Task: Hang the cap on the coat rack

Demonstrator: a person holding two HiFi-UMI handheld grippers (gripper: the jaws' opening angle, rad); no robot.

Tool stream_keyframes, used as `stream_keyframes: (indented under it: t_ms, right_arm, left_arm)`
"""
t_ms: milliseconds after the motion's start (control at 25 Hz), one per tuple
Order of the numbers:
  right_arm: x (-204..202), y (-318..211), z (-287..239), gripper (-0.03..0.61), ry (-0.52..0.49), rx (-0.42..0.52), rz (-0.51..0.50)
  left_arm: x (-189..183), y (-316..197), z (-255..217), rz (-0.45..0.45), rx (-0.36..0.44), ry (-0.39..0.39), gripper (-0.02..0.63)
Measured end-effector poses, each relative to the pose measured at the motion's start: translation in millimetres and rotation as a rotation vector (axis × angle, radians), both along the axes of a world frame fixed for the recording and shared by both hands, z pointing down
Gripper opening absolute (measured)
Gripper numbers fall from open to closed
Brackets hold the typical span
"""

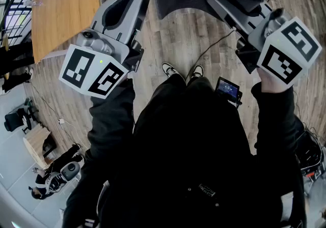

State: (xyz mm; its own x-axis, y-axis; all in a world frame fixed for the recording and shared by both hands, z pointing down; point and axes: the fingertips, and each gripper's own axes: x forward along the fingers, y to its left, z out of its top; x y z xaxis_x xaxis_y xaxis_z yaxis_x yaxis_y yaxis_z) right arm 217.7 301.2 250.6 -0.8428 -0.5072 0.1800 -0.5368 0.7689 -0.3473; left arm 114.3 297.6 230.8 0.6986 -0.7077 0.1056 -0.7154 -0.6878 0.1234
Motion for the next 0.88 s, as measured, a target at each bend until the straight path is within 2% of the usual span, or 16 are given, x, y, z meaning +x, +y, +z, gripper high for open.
stream_keyframes:
  t_ms: [240, 560, 880]
  right_arm:
    - [-1.2, -6.9, -2.5, 0.044, 0.014, -0.02, 0.003]
    - [-10.0, -11.0, 12.6, 0.044, 0.002, -0.024, -0.03]
    - [-4.3, 1.7, -12.8, 0.044, -0.016, 0.008, -0.029]
  left_arm:
    - [1.4, -11.7, -2.3, 0.019, -0.013, 0.025, -0.003]
    - [2.7, -13.0, 17.5, 0.052, -0.027, 0.037, -0.003]
    - [4.7, -4.8, -2.7, 0.006, -0.006, 0.045, -0.003]
